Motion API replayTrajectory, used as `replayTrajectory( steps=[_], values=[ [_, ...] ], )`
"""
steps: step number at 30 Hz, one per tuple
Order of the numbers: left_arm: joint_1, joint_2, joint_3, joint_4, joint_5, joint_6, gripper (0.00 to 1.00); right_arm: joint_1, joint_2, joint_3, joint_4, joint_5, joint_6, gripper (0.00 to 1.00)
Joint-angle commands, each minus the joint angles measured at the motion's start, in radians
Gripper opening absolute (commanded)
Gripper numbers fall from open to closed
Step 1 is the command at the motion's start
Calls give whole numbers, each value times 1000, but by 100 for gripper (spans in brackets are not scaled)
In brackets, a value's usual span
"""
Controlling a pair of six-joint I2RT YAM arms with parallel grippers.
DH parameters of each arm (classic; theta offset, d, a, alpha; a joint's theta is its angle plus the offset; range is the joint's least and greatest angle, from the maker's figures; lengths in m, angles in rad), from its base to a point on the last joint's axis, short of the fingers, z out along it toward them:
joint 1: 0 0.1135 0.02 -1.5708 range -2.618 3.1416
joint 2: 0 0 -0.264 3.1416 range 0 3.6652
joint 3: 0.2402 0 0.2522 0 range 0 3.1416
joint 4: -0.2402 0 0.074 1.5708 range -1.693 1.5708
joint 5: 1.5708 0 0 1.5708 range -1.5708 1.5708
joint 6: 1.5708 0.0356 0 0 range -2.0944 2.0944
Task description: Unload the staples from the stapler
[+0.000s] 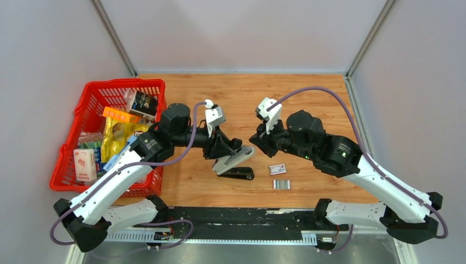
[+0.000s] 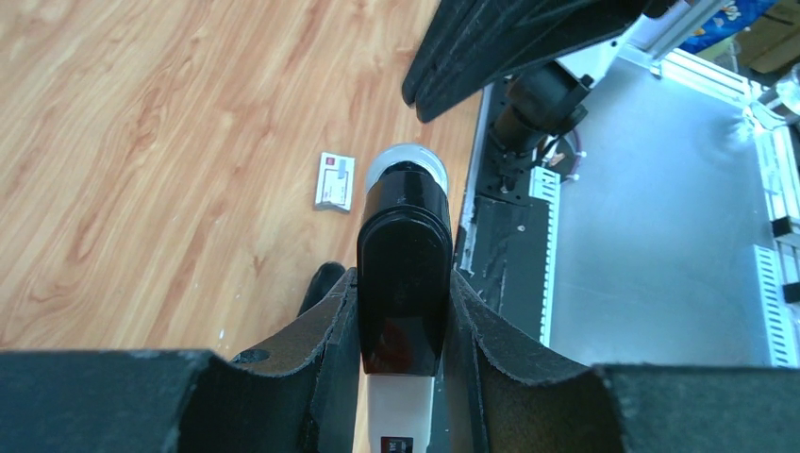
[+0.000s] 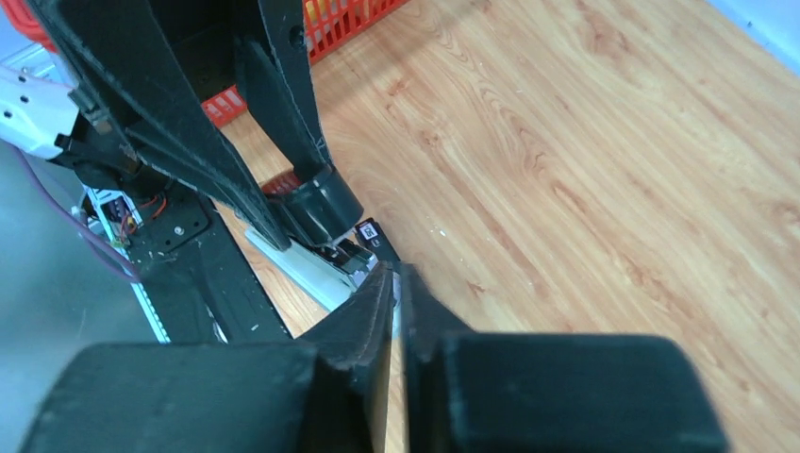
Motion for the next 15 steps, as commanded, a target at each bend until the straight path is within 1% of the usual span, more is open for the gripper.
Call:
replayTrajectory(
  steps=[1, 3, 8, 15],
  values=[
    [-9, -1, 31, 31, -73, 1, 0, 5, 35, 23, 69, 11, 29, 4],
    [-10, -2, 31, 30, -94, 1, 0, 5, 46, 15, 85, 10, 37, 0],
    [-12, -8, 27, 37, -139, -6, 0, 5, 58, 3, 112, -10, 56, 0],
    [-12, -22, 15, 76, -153, -32, 0, 5, 69, -28, 157, -1, 79, 0]
  ],
)
